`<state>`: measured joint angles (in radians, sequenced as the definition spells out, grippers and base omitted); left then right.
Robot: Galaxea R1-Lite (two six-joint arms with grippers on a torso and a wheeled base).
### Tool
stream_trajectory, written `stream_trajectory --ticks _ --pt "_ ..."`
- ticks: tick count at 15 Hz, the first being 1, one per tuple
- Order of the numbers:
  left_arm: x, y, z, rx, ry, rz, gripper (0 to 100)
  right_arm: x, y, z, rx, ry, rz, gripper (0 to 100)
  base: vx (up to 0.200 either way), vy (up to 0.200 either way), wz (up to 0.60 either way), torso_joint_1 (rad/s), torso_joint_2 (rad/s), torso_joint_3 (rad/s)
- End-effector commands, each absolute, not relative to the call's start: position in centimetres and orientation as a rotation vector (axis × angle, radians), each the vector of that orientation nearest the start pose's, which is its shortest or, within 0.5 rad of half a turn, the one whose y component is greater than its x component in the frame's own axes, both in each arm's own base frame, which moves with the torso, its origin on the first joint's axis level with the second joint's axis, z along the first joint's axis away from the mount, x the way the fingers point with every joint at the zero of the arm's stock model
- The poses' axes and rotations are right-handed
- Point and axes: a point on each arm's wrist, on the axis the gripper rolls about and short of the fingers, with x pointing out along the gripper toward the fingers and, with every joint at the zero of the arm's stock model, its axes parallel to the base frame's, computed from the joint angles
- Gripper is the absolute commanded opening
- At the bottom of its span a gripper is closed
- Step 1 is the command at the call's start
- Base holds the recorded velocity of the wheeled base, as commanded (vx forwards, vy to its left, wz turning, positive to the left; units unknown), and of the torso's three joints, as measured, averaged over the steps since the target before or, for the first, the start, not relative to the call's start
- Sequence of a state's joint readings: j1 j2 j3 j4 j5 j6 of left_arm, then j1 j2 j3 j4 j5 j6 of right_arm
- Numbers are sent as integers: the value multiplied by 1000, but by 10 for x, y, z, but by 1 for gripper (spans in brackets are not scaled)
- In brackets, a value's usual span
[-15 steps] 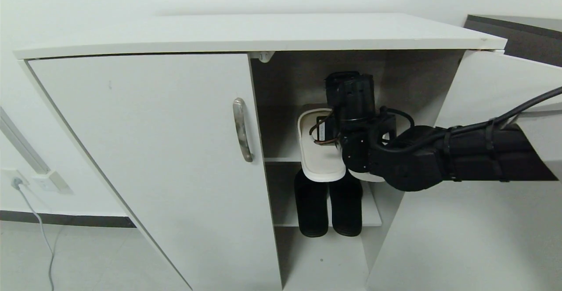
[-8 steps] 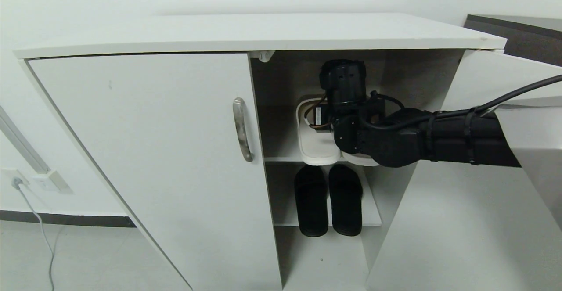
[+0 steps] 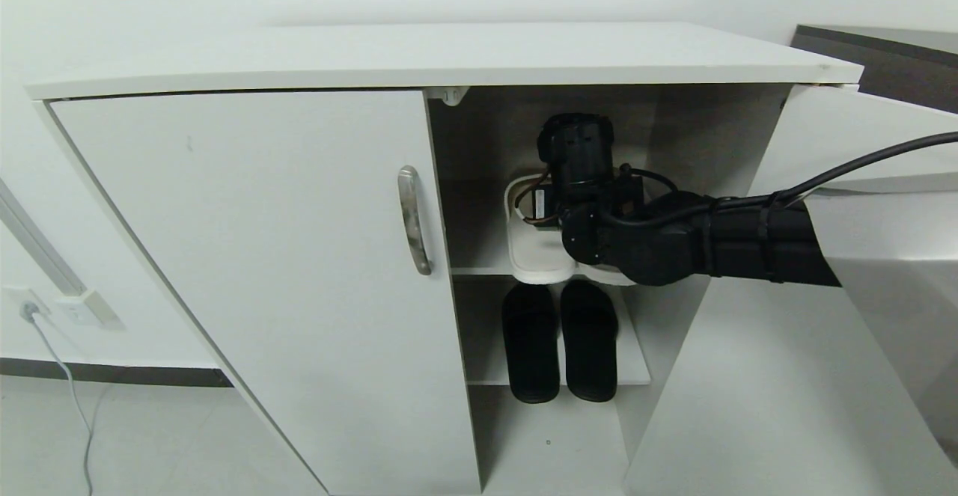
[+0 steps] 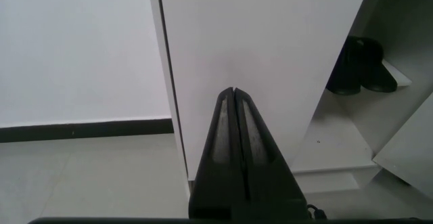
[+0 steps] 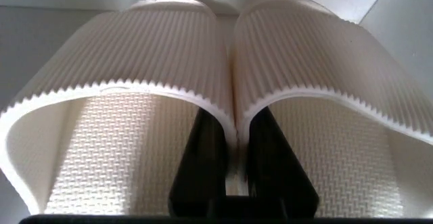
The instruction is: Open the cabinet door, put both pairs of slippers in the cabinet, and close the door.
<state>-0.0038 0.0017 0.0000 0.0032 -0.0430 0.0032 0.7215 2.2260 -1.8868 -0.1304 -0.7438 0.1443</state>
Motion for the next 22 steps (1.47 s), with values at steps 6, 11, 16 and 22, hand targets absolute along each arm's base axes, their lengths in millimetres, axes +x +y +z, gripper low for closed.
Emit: stream_trajectory --ticks 6,11,16,22 --pt "-23 -1 75 1 5 -48 0 353 297 231 -12 170 -23 100 0 0 0 0 0 0" --pt "-23 -1 75 1 5 -48 0 326 293 239 -25 182 2 100 0 0 0 0 0 0" --pt "-23 -1 75 1 5 -41 0 278 281 254 -14 167 62 100 0 0 0 0 0 0" --pt "-23 -1 75 1 5 -41 0 226 264 245 -13 178 146 100 0 0 0 0 0 0"
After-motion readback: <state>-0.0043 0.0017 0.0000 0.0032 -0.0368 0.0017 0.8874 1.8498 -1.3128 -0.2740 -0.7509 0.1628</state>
